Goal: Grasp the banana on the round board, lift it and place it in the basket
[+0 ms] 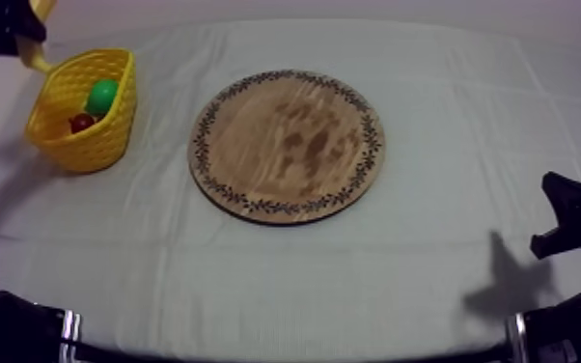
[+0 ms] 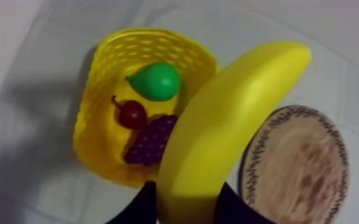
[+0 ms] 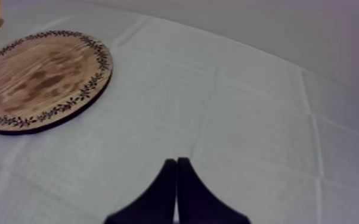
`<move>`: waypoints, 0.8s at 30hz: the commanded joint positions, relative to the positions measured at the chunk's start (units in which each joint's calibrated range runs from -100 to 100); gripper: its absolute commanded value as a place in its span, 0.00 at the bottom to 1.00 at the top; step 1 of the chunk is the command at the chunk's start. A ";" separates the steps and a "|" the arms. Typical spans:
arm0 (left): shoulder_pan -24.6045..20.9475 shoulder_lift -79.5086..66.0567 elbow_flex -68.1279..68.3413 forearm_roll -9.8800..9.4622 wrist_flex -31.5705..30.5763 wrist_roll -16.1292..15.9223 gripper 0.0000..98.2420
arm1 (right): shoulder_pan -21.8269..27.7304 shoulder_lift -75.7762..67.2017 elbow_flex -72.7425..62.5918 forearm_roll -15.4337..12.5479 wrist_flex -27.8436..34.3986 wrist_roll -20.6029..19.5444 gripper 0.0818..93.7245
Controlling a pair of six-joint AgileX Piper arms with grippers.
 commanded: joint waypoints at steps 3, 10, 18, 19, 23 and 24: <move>-2.39 1.41 5.87 0.58 -2.21 -1.98 0.38 | 0.01 0.00 -0.03 -0.03 0.00 -0.03 0.00; -1.72 5.65 6.95 1.11 -4.48 -3.11 0.64 | 0.01 0.00 -0.03 -0.03 0.00 -0.03 0.00; -1.44 4.23 6.34 1.28 -5.06 -2.78 0.70 | 0.01 0.00 -0.03 -0.03 0.00 -0.02 0.00; -1.46 3.38 6.22 1.30 -5.05 -2.65 0.70 | 0.01 0.00 -0.03 -0.03 0.00 -0.02 0.00; -1.54 -1.15 5.76 1.35 -4.97 -2.23 0.63 | 0.01 0.00 -0.03 -0.03 0.00 -0.01 0.00; -1.57 -2.43 5.65 1.32 -4.96 -2.18 0.60 | 0.01 0.00 -0.03 -0.03 0.00 -0.01 0.00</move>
